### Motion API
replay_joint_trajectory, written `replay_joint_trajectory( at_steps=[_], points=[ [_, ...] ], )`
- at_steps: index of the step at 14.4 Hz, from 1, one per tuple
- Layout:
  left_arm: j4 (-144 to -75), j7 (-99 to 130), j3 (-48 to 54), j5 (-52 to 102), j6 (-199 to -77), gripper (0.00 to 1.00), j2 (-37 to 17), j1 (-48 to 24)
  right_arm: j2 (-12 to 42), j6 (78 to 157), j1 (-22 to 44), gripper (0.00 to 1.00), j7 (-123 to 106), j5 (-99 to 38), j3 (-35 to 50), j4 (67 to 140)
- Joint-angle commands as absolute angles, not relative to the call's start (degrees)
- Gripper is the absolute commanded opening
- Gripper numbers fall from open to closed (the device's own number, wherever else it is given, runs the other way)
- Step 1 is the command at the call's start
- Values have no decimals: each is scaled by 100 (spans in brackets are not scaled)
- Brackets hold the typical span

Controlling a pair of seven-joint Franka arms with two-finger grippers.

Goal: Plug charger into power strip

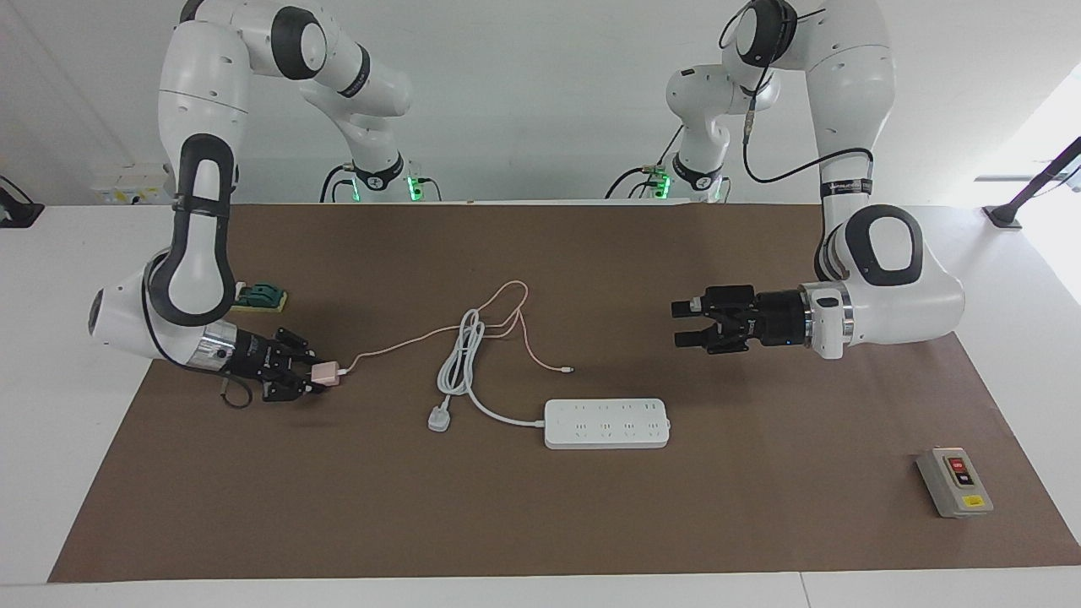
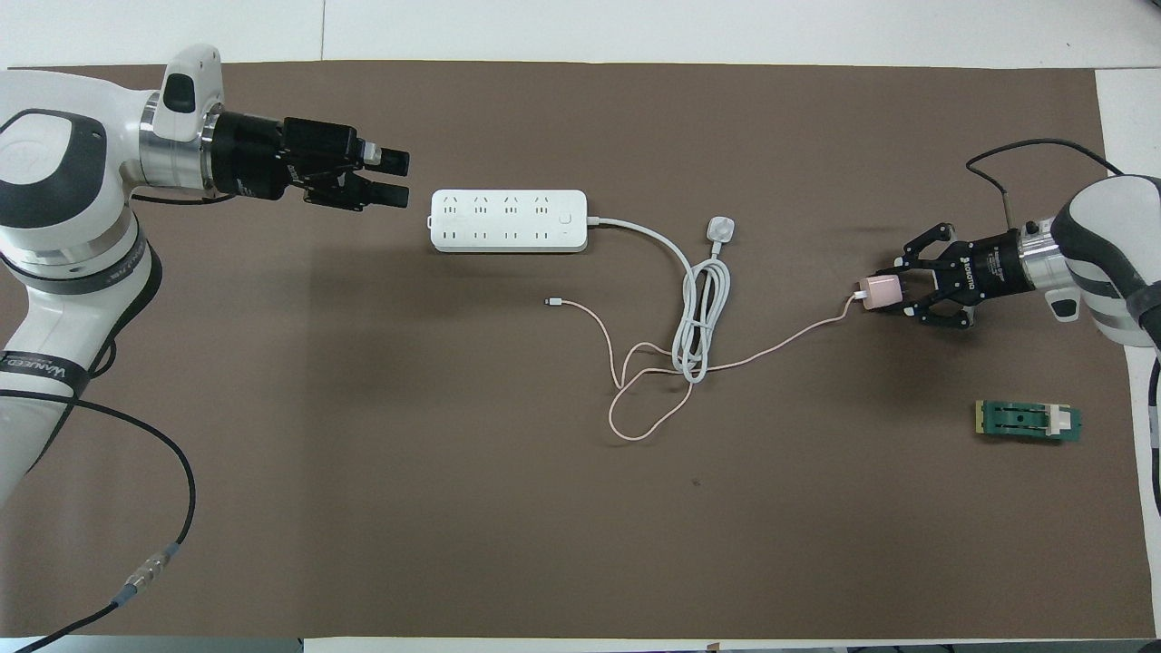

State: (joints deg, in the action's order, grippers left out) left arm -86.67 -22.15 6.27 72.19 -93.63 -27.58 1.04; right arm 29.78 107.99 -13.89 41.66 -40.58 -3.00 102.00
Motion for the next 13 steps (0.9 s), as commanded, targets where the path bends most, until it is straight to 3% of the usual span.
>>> replay_joint_trajectory(
  at_steps=[1, 7, 13],
  points=[
    [-8701, -2627, 685, 7601, -9729, 98, -2952, -35, 2971, 10925, -1354, 0, 3797, -4201, -272, 10371],
    [-9051, -3278, 914, 8392, -9695, 99, -3252, 9, 2936, 10514, -1231, 0, 4243, -4192, -272, 9969],
    [-9711, -4121, 1055, 8937, -9685, 99, -3603, -44, 2392, 10204, -389, 0, 5623, -4201, -220, 9589]
  ],
)
